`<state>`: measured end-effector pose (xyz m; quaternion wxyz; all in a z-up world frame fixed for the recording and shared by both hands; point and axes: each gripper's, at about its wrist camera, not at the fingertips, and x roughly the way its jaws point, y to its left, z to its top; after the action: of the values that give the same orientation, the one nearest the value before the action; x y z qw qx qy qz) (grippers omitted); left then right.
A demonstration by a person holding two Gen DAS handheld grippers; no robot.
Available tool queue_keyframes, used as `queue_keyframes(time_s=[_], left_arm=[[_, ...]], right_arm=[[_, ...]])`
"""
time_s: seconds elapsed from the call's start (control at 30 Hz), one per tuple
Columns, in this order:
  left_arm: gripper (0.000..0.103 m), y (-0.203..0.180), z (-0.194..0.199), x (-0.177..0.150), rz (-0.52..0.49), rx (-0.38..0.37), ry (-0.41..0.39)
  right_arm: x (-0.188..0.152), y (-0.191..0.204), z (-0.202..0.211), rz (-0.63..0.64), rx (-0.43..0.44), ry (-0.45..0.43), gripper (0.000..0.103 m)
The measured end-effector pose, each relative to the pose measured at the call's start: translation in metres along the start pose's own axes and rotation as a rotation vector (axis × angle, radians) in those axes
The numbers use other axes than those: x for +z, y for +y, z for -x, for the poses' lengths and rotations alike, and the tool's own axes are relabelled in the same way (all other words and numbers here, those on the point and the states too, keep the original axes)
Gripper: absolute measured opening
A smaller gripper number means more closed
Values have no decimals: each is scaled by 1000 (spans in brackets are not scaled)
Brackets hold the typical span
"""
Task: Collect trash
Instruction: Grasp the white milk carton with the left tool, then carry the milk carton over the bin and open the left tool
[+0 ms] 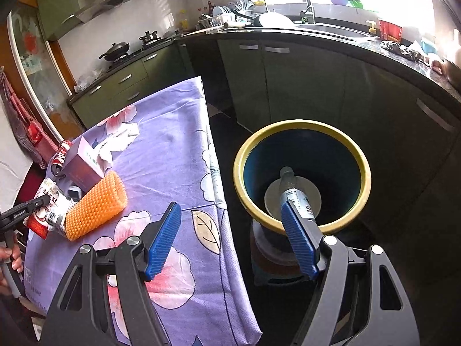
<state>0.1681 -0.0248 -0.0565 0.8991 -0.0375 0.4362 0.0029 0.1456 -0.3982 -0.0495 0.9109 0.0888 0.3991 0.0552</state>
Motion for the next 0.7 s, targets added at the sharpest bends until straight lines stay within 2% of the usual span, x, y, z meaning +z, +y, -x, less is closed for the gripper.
queue_keyframes(time_s=[0.33,0.7], left_arm=[[34,3,35,-1,-34,1,-73],[34,-18,92,1,-111,-69,-181]], right_arm=[[-1,8,2,17,7,2,71],[-5,10,7,18,14,3,71]])
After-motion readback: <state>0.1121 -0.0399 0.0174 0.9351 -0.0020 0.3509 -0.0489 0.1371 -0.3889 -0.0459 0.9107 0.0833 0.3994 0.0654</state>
